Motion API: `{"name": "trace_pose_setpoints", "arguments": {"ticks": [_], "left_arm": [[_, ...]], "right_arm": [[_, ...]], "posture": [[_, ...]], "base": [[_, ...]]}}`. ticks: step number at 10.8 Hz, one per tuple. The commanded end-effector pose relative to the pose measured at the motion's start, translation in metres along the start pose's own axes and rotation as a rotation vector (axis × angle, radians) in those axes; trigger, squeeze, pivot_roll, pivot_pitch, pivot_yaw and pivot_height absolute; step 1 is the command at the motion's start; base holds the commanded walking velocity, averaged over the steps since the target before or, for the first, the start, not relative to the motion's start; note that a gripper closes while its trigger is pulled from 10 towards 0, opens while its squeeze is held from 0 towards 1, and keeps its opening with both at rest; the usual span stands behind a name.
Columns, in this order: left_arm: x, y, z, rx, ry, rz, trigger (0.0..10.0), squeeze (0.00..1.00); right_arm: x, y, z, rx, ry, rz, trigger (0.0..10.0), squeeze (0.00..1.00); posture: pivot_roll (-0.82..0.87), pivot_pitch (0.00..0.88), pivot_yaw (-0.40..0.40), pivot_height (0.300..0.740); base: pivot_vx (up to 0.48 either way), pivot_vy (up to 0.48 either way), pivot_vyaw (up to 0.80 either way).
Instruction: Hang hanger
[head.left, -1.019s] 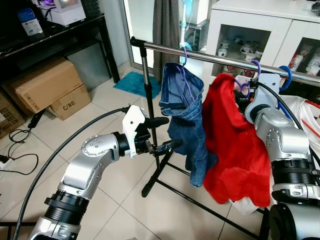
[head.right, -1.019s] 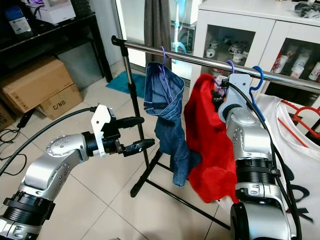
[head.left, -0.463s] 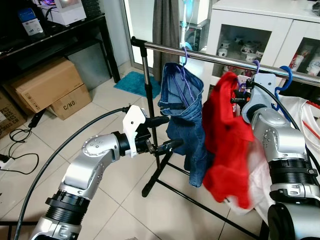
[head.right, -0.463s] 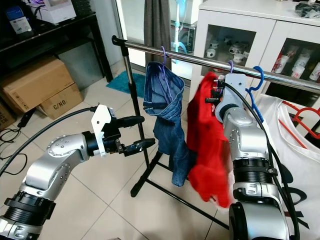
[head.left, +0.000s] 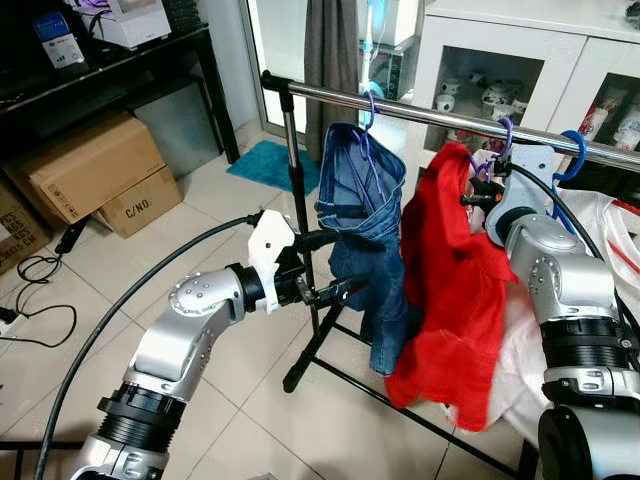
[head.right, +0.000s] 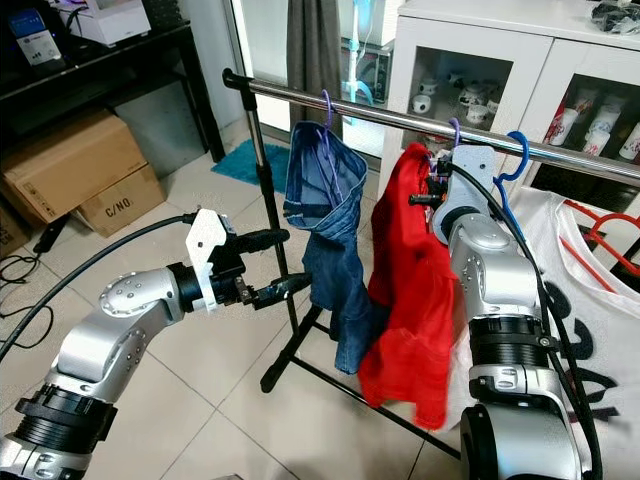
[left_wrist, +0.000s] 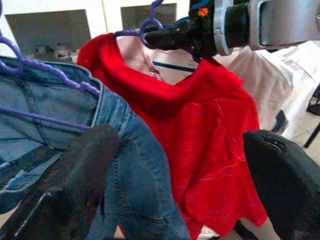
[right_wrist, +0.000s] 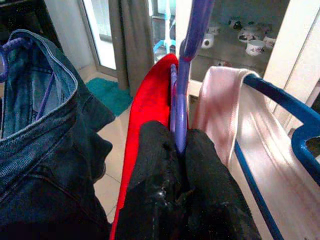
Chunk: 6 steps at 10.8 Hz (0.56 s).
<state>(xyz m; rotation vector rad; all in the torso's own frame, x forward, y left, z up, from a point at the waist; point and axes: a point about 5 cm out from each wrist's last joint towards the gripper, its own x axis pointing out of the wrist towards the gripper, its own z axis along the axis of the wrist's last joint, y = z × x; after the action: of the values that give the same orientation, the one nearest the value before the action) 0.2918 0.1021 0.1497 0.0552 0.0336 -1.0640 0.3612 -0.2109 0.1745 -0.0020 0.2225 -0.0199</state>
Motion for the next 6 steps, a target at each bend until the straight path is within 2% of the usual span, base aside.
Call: {"name": "trace_pose_setpoints", "arguments": {"ticks": [1, 3, 5, 6], "left_arm": [[-0.003, 0.004, 0.000, 0.017, 0.006, 0.033, 10.0, 0.00], [-0.004, 0.023, 0.012, 0.060, -0.059, 0.249, 10.0, 0.00], [-0.004, 0.029, 0.013, 0.062, -0.039, 0.332, 10.0, 0.00], [-0.004, 0.029, 0.014, 0.053, -0.048, 0.337, 10.0, 0.00]], "right_arm": [[-0.002, 0.004, 0.010, -0.003, -0.057, 0.017, 0.0, 0.00], [-0.009, 0.007, 0.017, -0.004, -0.121, 0.035, 0.0, 0.00], [-0.025, 0.012, 0.030, -0.040, -0.187, 0.050, 0.0, 0.00], [-0.031, 0.014, 0.033, -0.042, -0.201, 0.058, 0.0, 0.00]], "posture": [[-0.19, 0.000, 0.083, 0.740], [-0.17, 0.000, 0.039, 0.740], [-0.18, 0.000, 0.023, 0.740], [-0.18, 0.000, 0.022, 0.740]], "base": [[0.000, 0.000, 0.00], [0.000, 0.000, 0.00], [0.000, 0.000, 0.00], [0.000, 0.000, 0.00]]}}
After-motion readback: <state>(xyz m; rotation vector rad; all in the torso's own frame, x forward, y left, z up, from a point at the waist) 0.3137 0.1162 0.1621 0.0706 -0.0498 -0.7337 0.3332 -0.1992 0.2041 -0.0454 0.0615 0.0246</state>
